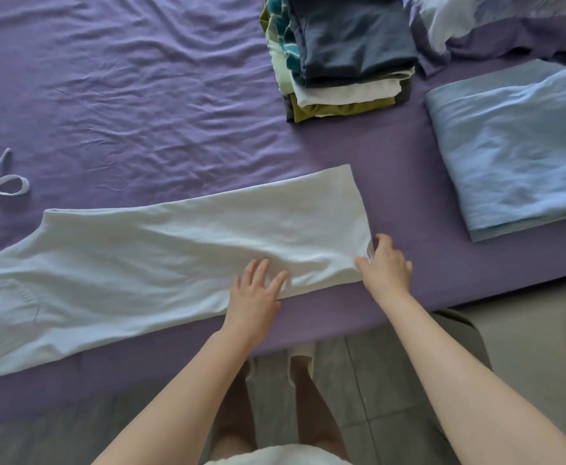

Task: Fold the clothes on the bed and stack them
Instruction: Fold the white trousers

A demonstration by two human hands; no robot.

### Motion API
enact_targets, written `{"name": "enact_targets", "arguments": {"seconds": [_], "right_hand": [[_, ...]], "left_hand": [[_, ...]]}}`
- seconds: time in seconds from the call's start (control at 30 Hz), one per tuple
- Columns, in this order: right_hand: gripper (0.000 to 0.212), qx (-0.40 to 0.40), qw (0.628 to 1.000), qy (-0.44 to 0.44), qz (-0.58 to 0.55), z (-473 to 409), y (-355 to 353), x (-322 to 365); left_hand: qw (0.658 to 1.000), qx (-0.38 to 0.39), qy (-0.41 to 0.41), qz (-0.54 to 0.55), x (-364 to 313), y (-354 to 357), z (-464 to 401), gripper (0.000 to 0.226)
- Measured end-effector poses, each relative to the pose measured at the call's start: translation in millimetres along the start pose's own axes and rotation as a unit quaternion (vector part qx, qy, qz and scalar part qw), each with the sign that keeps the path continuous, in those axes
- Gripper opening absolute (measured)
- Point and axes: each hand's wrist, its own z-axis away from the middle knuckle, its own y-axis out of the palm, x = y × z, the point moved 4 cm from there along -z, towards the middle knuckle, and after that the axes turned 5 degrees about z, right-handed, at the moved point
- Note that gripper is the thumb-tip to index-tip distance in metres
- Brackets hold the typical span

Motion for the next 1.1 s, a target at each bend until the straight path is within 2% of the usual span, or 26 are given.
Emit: {"name": "enact_targets", "arguments": {"seconds": [0.27,0.3,0.43,0.5,0.6,0.63,0.7,0.77,0.8,0.83,0.9,0.93,0.97,1.03,1.1], "right_hand": [[0.012,-0.029,0.997,-0.019,-0.065,5.5,7.8,-5.3],[0.012,-0.036,0.998,-0.022,-0.052,4.6,7.0,-8.5],[0.035,-0.046,0.997,-0.044,0.052,-2.1,0.5,-18.7],[0.032,-0.064,0.99,-0.062,0.108,-1.8,-3.0,-17.4],[0.012,-0.113,0.977,-0.092,0.153,4.5,-5.0,-9.3],[0.017,-0.129,0.975,-0.118,0.14,8.9,-3.8,-1.4],[0.028,-0.126,0.959,-0.23,0.111,20.9,3.2,23.7],[0.022,-0.049,0.934,-0.329,0.132,36.1,23.0,45.1],[0.018,-0.015,0.933,-0.329,0.147,40.8,33.4,48.1],[0.016,-0.001,0.946,-0.286,0.154,40.8,39.4,46.2],[0.017,-0.002,0.977,-0.152,0.148,36.3,40.4,37.3],[0.02,-0.009,0.979,-0.116,0.167,36.4,38.1,37.7],[0.022,-0.025,0.972,-0.131,0.196,39.9,37.9,45.3],[0.026,-0.035,0.951,-0.242,0.19,52.1,44.2,67.5],[0.031,0.025,0.909,-0.354,0.217,72.5,62.1,92.2]], "left_hand": [[0.998,-0.017,-0.067,0.002,-1.9,-7.3,-10.2,0.024],[0.997,-0.016,-0.07,0.01,-0.6,-8.1,-12.2,0.021],[0.997,-0.018,-0.061,0.042,2.5,-11.4,-13.8,0.017],[0.997,-0.019,-0.046,0.056,6.7,-12.1,-11.0,0.019],[0.997,-0.015,-0.022,0.076,11.9,-11.5,-5.2,0.02],[0.997,-0.012,-0.018,0.08,12.0,-11.2,-3.9,0.021],[0.997,-0.016,-0.017,0.079,8.7,-10.5,-2.4,0.026],[0.995,-0.043,-0.034,0.088,5.6,-11.1,-0.1,0.032],[0.993,-0.054,-0.051,0.092,6.4,-11.4,1.3,0.036],[0.992,-0.056,-0.075,0.086,10.0,-11.4,2.9,0.039],[0.988,-0.034,-0.14,0.052,24.6,-11.6,8.1,0.045],[0.983,-0.028,-0.175,0.044,35.0,-11.9,11.3,0.045],[0.977,-0.031,-0.205,0.048,46.1,-11.9,15.7,0.041],[0.966,-0.055,-0.242,0.076,66.0,-10.9,24.6,0.038],[0.958,-0.072,-0.265,0.082,90.0,-10.8,36.5,0.044]]}}
